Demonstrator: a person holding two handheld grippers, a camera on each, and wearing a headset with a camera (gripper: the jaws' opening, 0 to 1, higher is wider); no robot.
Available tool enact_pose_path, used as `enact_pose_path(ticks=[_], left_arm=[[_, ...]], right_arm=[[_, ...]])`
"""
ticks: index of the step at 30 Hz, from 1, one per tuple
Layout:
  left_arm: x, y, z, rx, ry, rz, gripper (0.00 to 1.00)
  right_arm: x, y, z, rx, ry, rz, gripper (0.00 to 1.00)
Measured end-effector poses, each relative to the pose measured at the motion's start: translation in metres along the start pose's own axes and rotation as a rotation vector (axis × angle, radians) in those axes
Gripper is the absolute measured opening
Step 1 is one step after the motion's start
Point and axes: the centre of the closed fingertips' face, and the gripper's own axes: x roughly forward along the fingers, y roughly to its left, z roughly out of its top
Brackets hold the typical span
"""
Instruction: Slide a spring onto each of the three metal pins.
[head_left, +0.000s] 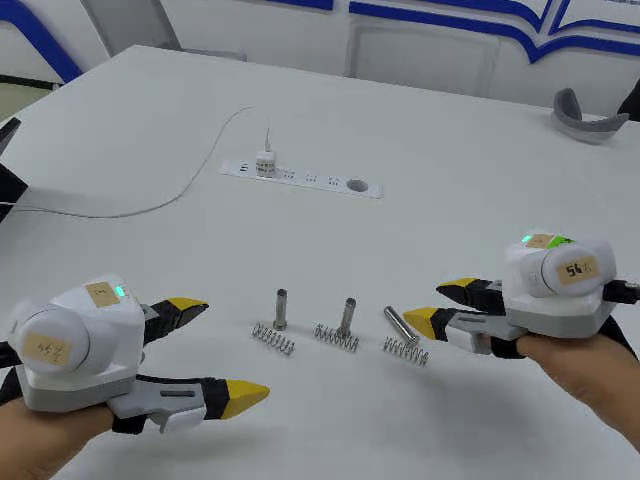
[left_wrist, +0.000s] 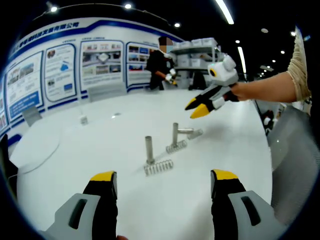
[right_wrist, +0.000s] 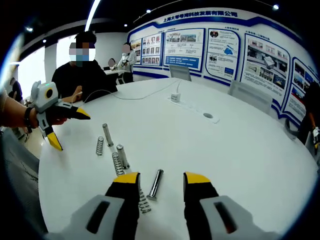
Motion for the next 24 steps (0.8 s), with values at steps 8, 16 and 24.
enact_pose_path(ticks=[8,16,24], left_arm=[[0.001,0.000,0.000,-0.002,0.000,0.000,0.78],[0.001,0.001,-0.001,-0.006,-0.001,-0.001,0.77],[0.002,0.000,-0.001,-0.011,-0.004,-0.003,0.77]], right_arm=[[0.019,0.001,-0.004,0.011,0.061,-0.017,0.29],[0.033,0.002,-0.008,0.010,0.115,-0.031,0.26],[0.045,0.004,-0.013,0.007,0.167,-0.035,0.20]])
